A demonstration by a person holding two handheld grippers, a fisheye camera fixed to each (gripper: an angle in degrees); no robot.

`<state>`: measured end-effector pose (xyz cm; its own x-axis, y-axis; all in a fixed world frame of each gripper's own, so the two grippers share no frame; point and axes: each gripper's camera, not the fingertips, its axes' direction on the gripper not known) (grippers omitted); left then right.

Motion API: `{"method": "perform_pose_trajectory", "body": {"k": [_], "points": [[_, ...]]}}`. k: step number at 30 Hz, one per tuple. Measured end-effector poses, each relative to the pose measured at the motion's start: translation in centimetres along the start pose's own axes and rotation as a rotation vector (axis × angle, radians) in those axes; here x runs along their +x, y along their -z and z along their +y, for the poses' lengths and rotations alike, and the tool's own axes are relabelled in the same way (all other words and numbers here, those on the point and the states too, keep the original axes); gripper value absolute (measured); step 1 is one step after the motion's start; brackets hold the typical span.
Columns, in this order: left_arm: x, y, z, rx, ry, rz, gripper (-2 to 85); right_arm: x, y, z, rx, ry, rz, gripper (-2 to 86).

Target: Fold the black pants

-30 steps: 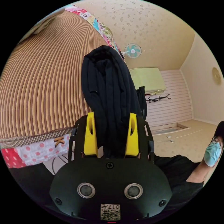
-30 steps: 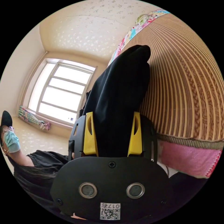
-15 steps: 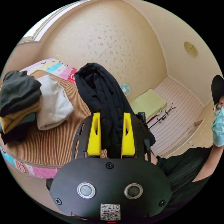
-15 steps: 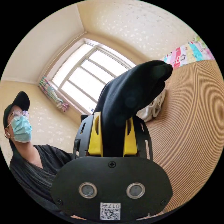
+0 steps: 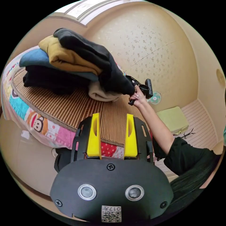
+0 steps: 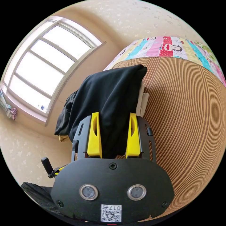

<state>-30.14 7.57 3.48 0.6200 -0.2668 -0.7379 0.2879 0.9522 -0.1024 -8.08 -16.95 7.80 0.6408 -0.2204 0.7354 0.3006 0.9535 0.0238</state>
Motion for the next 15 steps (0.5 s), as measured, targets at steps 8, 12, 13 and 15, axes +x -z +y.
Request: {"method": "perform_pose_trajectory", "body": {"k": [8,12,13,15], "points": [[1.0,4.8,3.4,0.080,-0.219,-0.297,15.2,-2.9,10.7,15.6,0.158,0.082,0.235,10.0],[2.4,8.7,4.6,0.234,-0.289,-0.324,14.3,-1.4,20.5,30.7,0.192,0.009,0.610,7.4],[2.8,8.8,5.0,0.248,-0.295,-0.313,14.1,-1.1,22.1,33.0,0.199,-0.014,0.660,7.3],[4.5,7.7,6.6,0.261,-0.321,-0.228,13.5,0.4,29.3,41.5,0.225,-0.179,0.839,6.8]]}}
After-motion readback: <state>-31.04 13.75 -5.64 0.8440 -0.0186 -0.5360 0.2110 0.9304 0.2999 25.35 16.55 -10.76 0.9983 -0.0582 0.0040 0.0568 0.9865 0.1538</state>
